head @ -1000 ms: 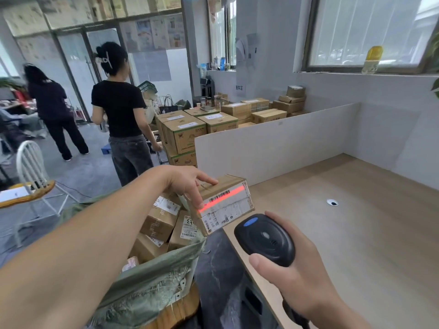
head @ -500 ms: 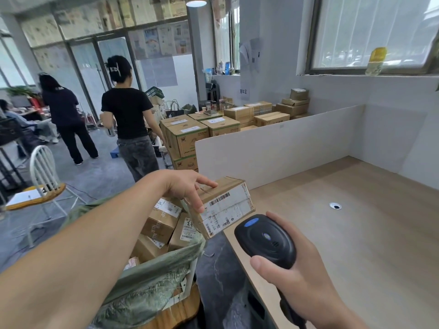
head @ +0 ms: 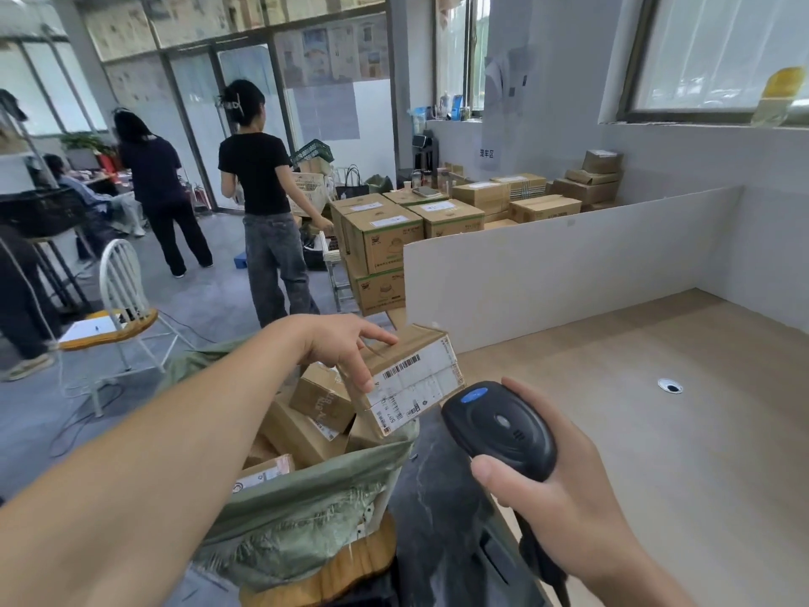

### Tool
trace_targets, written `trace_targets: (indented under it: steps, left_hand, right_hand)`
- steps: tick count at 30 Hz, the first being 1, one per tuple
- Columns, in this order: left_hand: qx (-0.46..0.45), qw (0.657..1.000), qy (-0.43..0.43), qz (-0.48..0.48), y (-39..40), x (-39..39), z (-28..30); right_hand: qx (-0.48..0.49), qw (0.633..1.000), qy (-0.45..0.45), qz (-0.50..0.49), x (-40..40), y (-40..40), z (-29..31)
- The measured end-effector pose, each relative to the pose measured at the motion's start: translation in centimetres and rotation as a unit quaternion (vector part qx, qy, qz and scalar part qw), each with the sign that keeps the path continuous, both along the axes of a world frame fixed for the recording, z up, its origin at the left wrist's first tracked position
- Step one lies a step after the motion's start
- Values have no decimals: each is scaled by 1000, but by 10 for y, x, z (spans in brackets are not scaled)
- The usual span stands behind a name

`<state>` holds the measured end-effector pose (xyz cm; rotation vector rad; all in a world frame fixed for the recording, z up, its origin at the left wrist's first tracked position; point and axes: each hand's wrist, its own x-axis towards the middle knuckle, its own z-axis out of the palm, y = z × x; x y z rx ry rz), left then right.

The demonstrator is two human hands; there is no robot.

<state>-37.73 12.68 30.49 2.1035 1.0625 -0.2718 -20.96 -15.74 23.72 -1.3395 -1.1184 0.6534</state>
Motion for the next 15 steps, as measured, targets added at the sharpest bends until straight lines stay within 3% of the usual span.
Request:
trace_targets:
  steps: [7,15]
  left_hand:
    - [45,999,21,14,58,-62,-43]
    - [81,992,93,22,99,-107,-169]
  right_hand:
    - [-21,1000,-12,14,-49,68,-10]
    - [-32,999,3,2,-94,140,-28]
